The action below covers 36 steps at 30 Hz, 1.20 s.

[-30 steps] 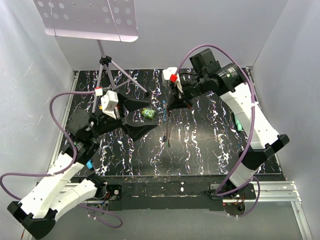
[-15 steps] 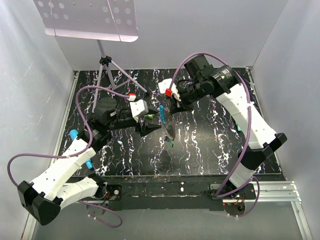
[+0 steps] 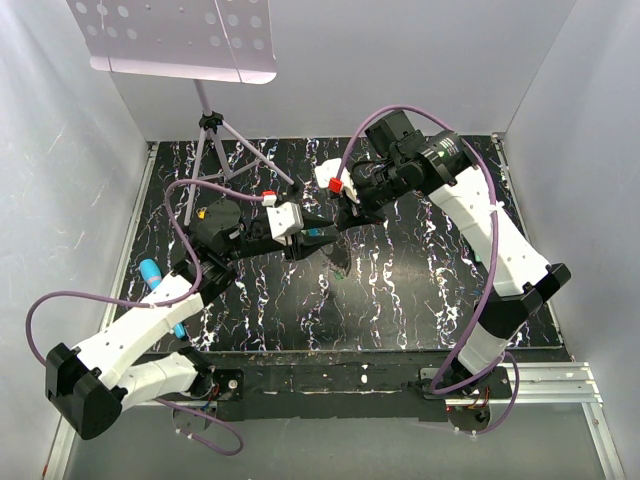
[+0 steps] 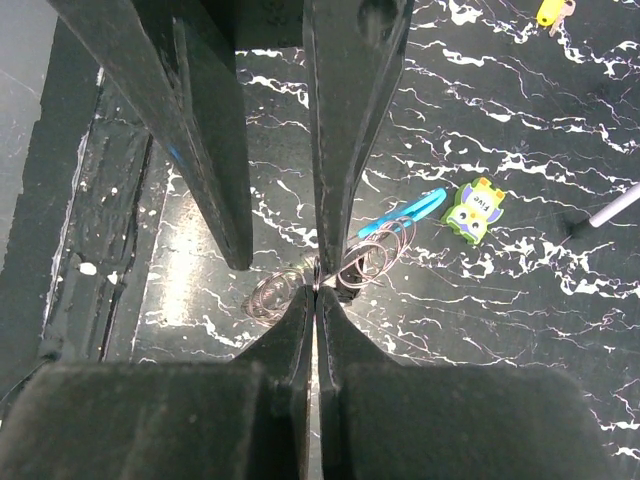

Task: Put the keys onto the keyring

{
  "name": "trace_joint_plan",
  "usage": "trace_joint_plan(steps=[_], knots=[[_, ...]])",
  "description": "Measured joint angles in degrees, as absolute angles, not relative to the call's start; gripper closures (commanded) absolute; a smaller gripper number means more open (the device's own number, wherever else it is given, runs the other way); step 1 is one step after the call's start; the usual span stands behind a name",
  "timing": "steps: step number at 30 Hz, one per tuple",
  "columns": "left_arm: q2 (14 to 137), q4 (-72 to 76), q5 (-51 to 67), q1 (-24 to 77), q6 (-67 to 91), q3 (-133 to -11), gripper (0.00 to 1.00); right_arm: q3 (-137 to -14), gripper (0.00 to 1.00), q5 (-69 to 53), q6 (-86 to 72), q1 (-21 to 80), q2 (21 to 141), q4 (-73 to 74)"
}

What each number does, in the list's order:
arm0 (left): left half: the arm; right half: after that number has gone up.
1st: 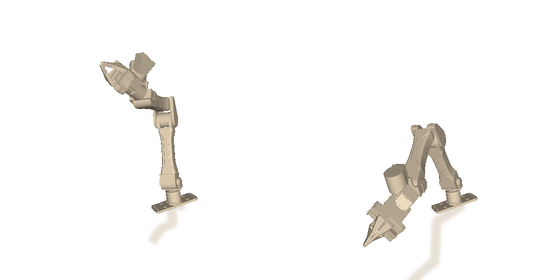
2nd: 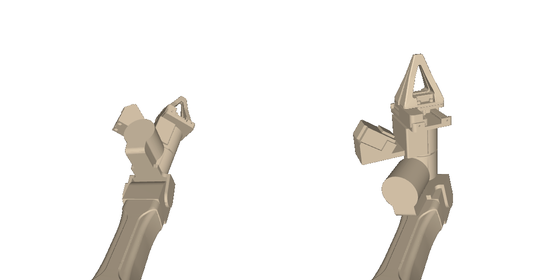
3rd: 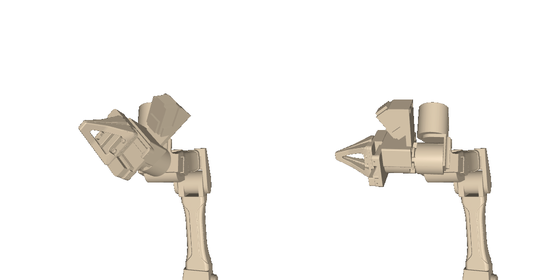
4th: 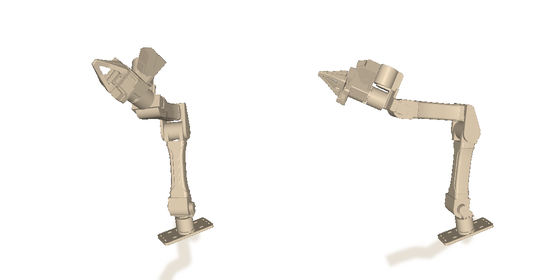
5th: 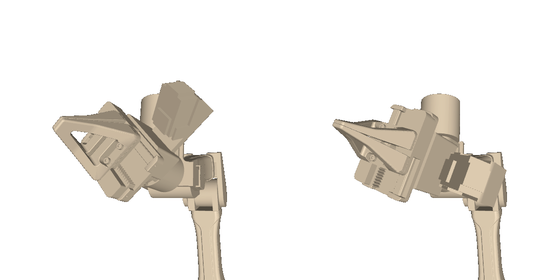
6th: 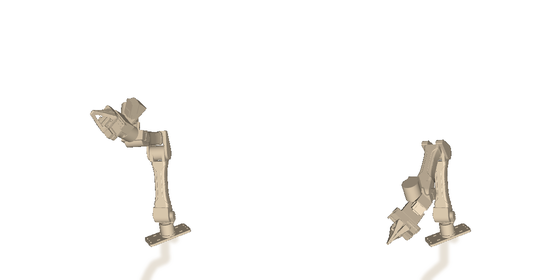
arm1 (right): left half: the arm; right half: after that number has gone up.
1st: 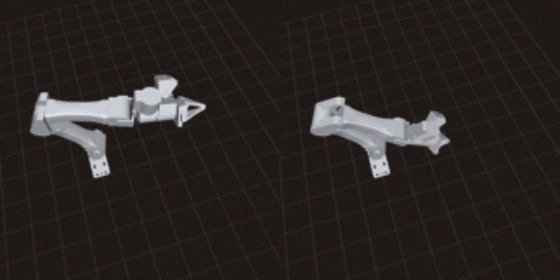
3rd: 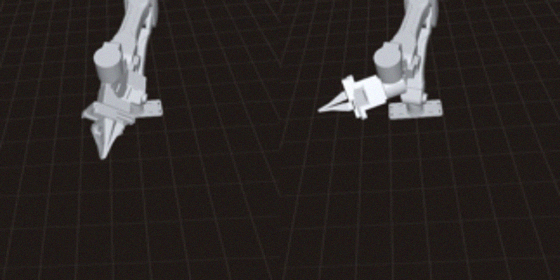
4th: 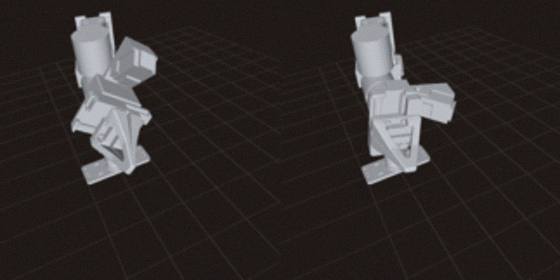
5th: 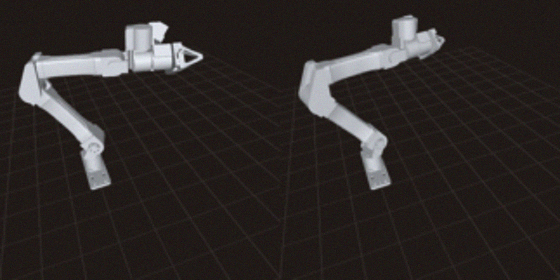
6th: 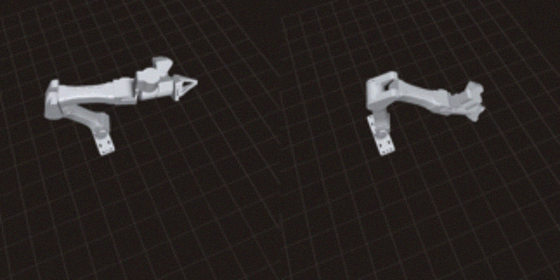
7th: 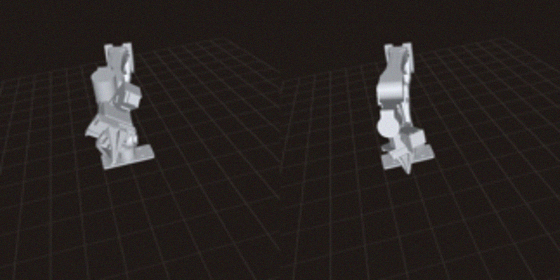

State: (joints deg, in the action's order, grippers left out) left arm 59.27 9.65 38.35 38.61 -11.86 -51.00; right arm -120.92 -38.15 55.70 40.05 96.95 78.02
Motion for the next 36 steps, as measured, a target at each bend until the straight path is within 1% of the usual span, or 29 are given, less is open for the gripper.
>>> trace_joint_plan(steps=[4, 8, 11, 18, 25, 26, 30, 31, 33, 36], knots=[[60.6, 10.5, 37.9, 39.2, -11.9, -51.0, 0.71, -120.8, 0.99, -38.3, 55.7, 40.1, 96.9, 78.0], [61.6, 10.2, 37.2, 39.4, -12.3, -51.0, 0.78, -120.3, 0.99, -38.4, 55.7, 40.0, 96.9, 78.0], [61.7, 10.1, 36.7, 39.5, -12.8, -51.0, 0.8, -120.2, 0.99, -38.6, 55.7, 40.0, 96.9, 78.1], [61.7, 9.6, 35.9, 39.6, -13.9, -51.0, 1.0, -120.2, 0.99, -38.8, 55.7, 40.0, 96.9, 78.3], [61.7, 8.3, 35.9, 39.7, -15.3, -51.5, 1.0, -120.2, 0.99, -39.0, 55.7, 40.0, 96.9, 78.4], [61.7, 8.2, 35.9, 39.8, -15.4, -51.5, 1.0, -120.2, 0.95, -39.1, 55.6, 40.0, 97.0, 78.5], [61.4, 8.3, 35.6, 39.8, -14.6, -51.4, 1.0, -120.2, 0.63, -40.1, 54.4, 39.9, 97.0, 78.8], [61.1, 8.5, 35.4, 39.8, -13.8, -51.1, 1.0, -120.2, 0.59, -40.9, 53.9, 39.7, 97.0, 78.7], [60.3, 10.0, 34.9, 39.9, -11.8, -49.6, 1.0, -120.3, 0.55, -43.1, 52.9, 38.9, 97.0, 78.4], [58.6, 14.2, 34.4, 39.9, -7.3, -46.2, 1.0, -120.6, 0.52, -46.4, 52.2, 37.3, 97.0, 78.2]])
